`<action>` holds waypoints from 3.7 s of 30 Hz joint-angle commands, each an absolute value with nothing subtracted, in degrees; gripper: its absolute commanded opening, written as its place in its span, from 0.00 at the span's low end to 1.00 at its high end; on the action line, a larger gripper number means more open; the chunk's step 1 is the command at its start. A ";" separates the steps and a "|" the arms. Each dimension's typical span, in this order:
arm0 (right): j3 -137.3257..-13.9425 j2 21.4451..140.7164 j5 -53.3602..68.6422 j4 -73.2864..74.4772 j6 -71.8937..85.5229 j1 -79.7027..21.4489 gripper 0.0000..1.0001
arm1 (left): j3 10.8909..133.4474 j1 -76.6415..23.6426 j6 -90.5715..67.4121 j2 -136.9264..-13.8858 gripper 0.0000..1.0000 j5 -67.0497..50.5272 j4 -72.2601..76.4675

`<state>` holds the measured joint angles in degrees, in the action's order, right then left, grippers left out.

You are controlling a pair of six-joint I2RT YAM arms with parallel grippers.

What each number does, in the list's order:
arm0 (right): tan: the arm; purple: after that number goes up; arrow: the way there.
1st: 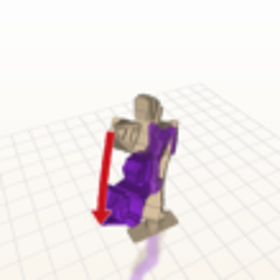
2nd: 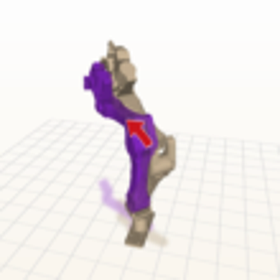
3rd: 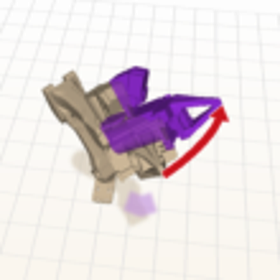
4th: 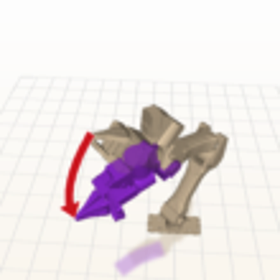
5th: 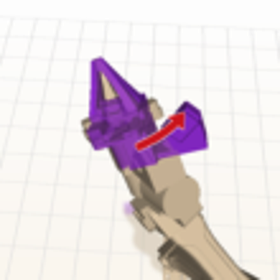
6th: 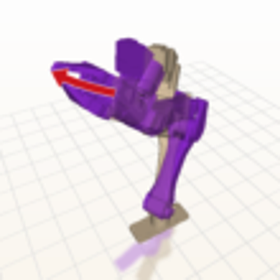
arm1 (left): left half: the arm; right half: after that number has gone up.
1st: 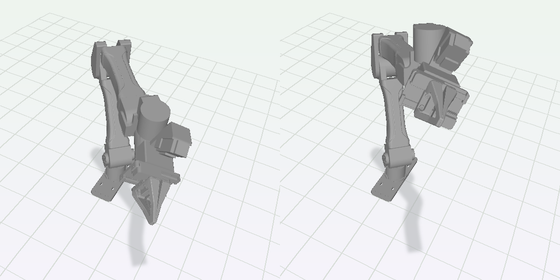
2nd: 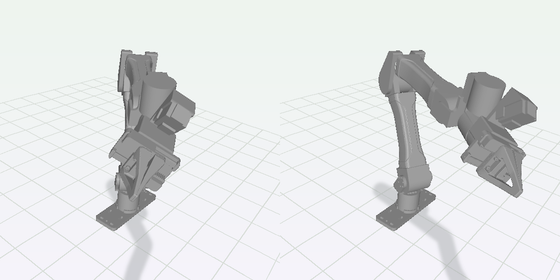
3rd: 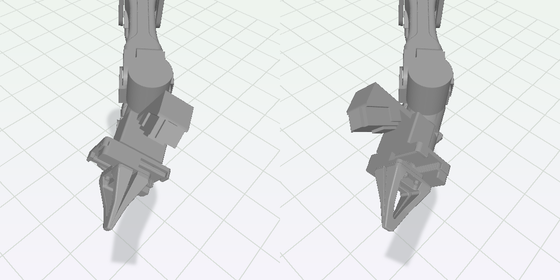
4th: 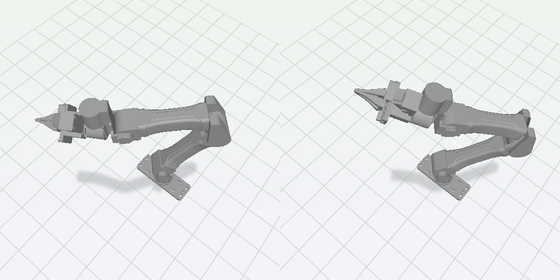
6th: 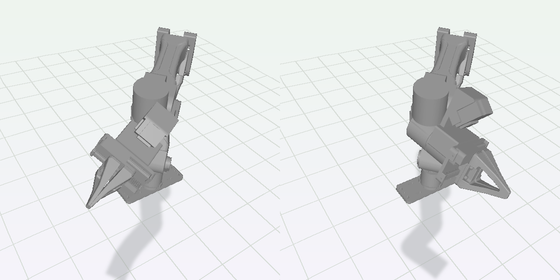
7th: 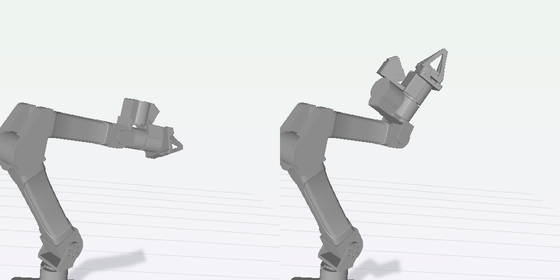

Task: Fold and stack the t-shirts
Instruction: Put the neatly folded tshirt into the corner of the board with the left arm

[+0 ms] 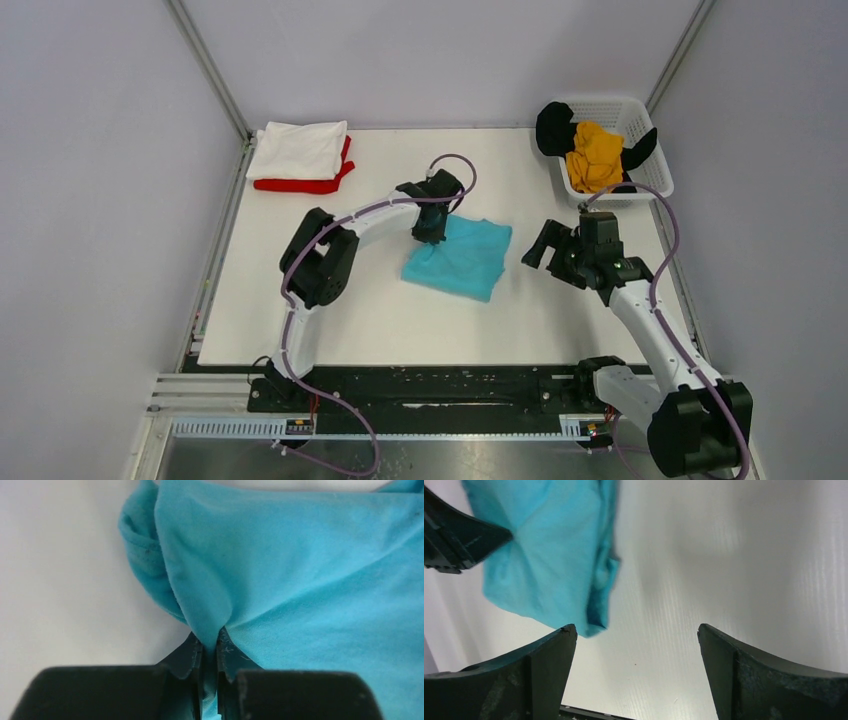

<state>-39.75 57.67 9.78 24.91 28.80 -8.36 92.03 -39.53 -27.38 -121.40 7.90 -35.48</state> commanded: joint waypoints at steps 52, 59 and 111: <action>-34.80 51.13 -14.90 18.77 27.58 -8.26 1.00 | 127.41 -12.40 27.38 -126.12 0.00 45.70 -13.12; -35.31 52.60 -15.55 18.93 27.43 -8.26 1.00 | 128.39 -10.92 27.79 -127.37 0.00 42.52 -13.10; -37.39 58.15 -15.93 20.12 26.98 -8.26 0.99 | 129.32 2.13 20.48 -141.66 0.50 40.59 0.14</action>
<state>-35.42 59.09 -14.13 20.27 27.38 -8.34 127.57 1.41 22.83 -143.06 38.37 -3.86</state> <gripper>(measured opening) 0.993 0.412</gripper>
